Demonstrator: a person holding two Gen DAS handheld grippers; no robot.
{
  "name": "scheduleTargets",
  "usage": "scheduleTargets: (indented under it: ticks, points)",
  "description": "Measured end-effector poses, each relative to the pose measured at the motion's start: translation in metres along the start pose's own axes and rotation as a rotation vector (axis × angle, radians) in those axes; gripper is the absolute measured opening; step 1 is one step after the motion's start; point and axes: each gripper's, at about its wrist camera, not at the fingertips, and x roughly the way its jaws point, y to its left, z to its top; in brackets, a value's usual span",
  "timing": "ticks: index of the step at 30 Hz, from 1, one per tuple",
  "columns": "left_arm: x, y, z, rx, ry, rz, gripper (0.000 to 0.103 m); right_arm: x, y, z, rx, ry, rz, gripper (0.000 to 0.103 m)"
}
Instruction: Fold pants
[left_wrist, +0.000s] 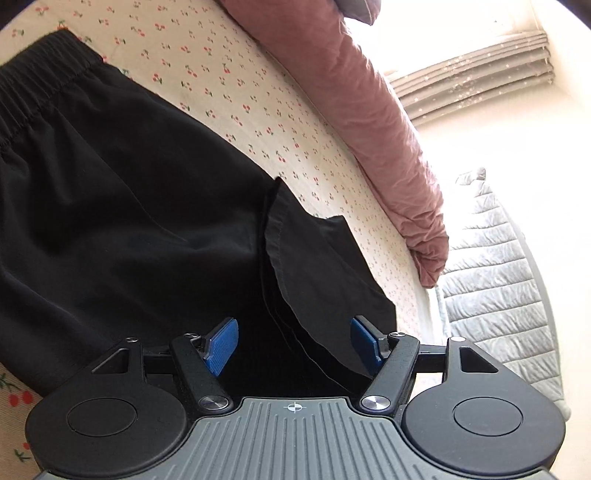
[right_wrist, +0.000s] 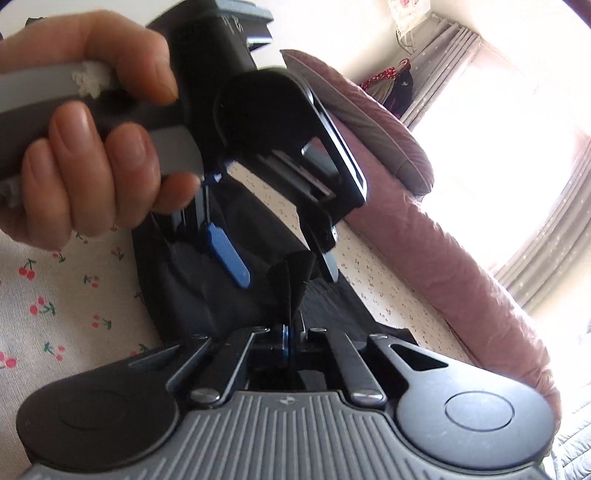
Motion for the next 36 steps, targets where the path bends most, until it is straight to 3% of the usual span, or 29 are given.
scheduleTargets:
  ticks: [4, 6, 7, 10, 14, 15, 22, 27, 36]
  points:
    - [0.007, -0.005, 0.001, 0.022, -0.03, 0.02, 0.061, -0.009, 0.01, 0.006, 0.002, -0.048, 0.003, 0.003]
    - [0.009, -0.014, 0.004, 0.102, -0.045, 0.069, 0.03, -0.01, 0.018, 0.008, -0.008, -0.065, 0.011, 0.003]
    - [0.011, -0.017, 0.005, 0.133, -0.042, 0.104, 0.002, -0.011, 0.021, 0.009, -0.012, -0.072, 0.012, 0.003]
    - [0.008, -0.018, 0.007, 0.177, -0.05, 0.164, 0.001, -0.009, 0.027, 0.01, -0.006, -0.071, 0.025, 0.005]
    - [-0.011, -0.016, 0.012, 0.257, -0.114, 0.251, 0.001, -0.011, 0.029, 0.012, -0.001, -0.068, 0.102, 0.039]
    - [-0.019, -0.013, 0.015, 0.264, -0.127, 0.266, 0.001, -0.012, 0.029, 0.013, 0.003, -0.071, 0.118, 0.042]
    - [-0.069, 0.014, 0.032, 0.267, -0.247, 0.414, 0.001, -0.006, 0.002, 0.017, 0.19, 0.003, 0.253, 0.047]
    - [-0.08, 0.03, 0.039, 0.278, -0.249, 0.462, 0.005, 0.017, -0.027, 0.007, 0.41, 0.108, 0.346, 0.048]
    - [-0.08, 0.015, 0.037, 0.379, -0.289, 0.566, 0.007, 0.046, -0.061, -0.018, 0.606, 0.199, 0.339, 0.048]
